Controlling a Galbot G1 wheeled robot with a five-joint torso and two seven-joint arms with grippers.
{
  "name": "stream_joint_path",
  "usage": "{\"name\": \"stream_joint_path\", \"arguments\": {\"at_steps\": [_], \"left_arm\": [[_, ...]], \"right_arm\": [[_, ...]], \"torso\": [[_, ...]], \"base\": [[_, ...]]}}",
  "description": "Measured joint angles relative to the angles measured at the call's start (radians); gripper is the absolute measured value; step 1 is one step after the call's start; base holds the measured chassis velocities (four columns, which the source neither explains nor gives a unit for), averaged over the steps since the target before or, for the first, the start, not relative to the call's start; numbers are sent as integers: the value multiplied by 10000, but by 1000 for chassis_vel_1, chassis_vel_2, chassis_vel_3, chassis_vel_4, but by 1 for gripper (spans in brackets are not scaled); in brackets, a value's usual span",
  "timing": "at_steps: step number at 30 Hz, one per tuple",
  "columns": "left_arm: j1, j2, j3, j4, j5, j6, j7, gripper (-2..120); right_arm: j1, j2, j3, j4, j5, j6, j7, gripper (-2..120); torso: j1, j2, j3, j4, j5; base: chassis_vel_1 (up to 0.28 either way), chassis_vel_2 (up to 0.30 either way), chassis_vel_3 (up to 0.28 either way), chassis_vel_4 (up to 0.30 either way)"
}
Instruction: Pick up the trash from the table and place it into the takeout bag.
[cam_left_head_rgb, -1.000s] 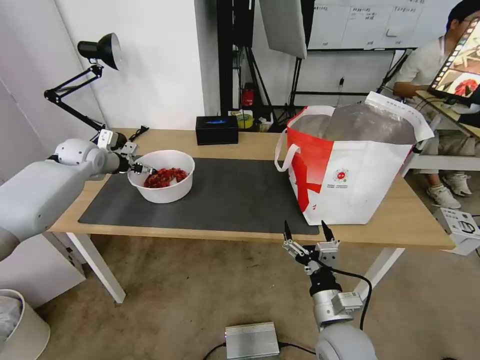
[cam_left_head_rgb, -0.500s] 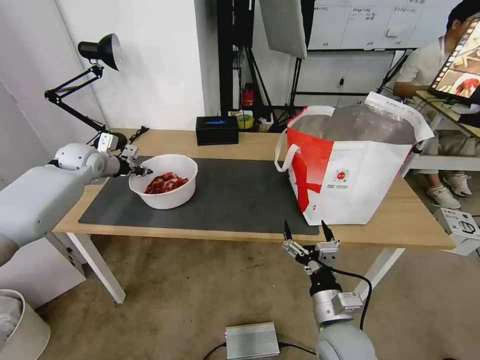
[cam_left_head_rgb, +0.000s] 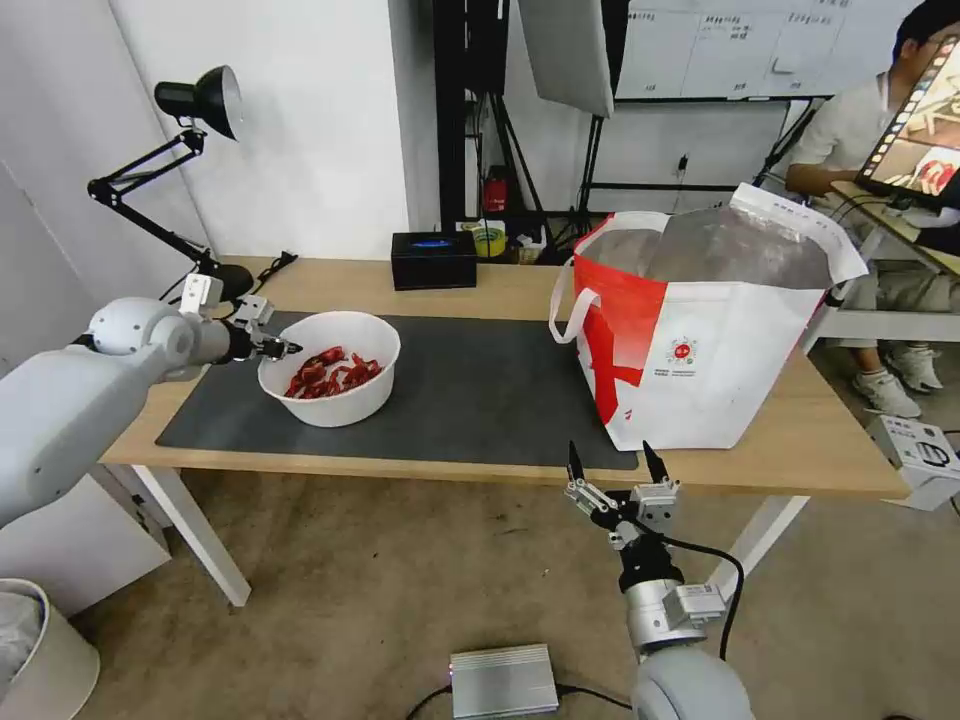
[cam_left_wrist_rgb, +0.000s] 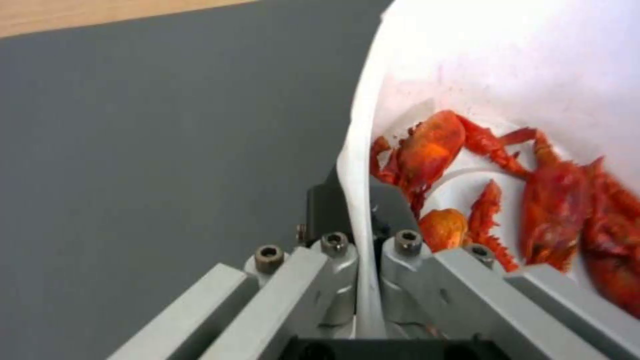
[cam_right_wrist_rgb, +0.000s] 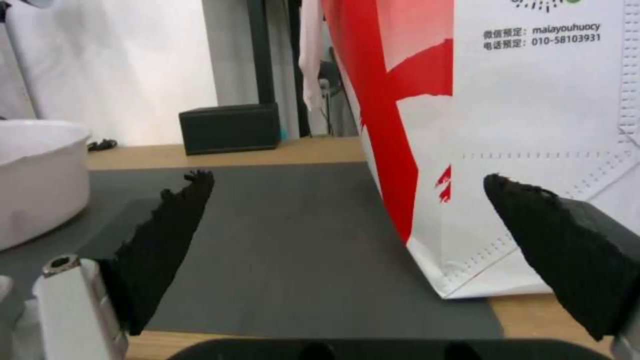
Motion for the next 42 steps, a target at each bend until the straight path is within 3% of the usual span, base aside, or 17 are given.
{"name": "stream_joint_path", "arguments": {"at_steps": [6, 11, 14, 15, 18, 22, 24, 33, 42], "left_arm": [[1098, 709, -1153, -1415, -845, -33, -338, 0], [1665, 1066, -1717, -2060, -1028, -64, -431, 0], [2450, 1485, -2507, -3125, -1317, -101, -479, 0], [2450, 1485, -2507, -3125, -1317, -101, -479, 0], [3182, 1839, -3299, -4392, -1709, -129, -550, 0], [3411, 1992, -3577, -5076, -1930, -164, -610, 0], [3462, 2120, -3713, -5861, -2188, -207, -687, 0], [2694, 1976, -3252, -7086, -2909, -201, -1261, 0], [831, 884, -1272, -6998, -3114, -174, -1720, 0]], "right_arm": [[0, 0, 0, 0, 0, 0, 0, 100], [0, 0, 0, 0, 0, 0, 0, 100], [0, 0, 0, 0, 0, 0, 0, 100], [0, 0, 0, 0, 0, 0, 0, 100], [-1, 0, 1, 0, 0, 0, 0, 100], [0, 0, 0, 0, 0, 0, 0, 100], [0, 0, 0, 0, 0, 0, 0, 100], [0, 0, 0, 0, 0, 0, 0, 100], [0, 0, -1, 0, 0, 0, 0, 100]], "torso": [[0, 0, 0, -3, 0], [0, 0, 0, -1, -1], [0, 0, 0, -2, 0], [0, 0, 0, -2, 0], [0, 1, -1, -1, 1], [0, 1, -1, -2, 2], [0, 1, -1, -3, 3], [0, 1, -1, -3, 4], [0, 1, 0, -2, 4]], "base": [[0, 0, 0, 0], [0, 0, 0, 0], [0, 0, 0, 0], [0, 0, 0, 0], [0, 0, 0, 0], [0, 0, 0, 0], [0, 0, 0, 0], [0, 0, 0, 0], [0, 0, 0, 0]]}}
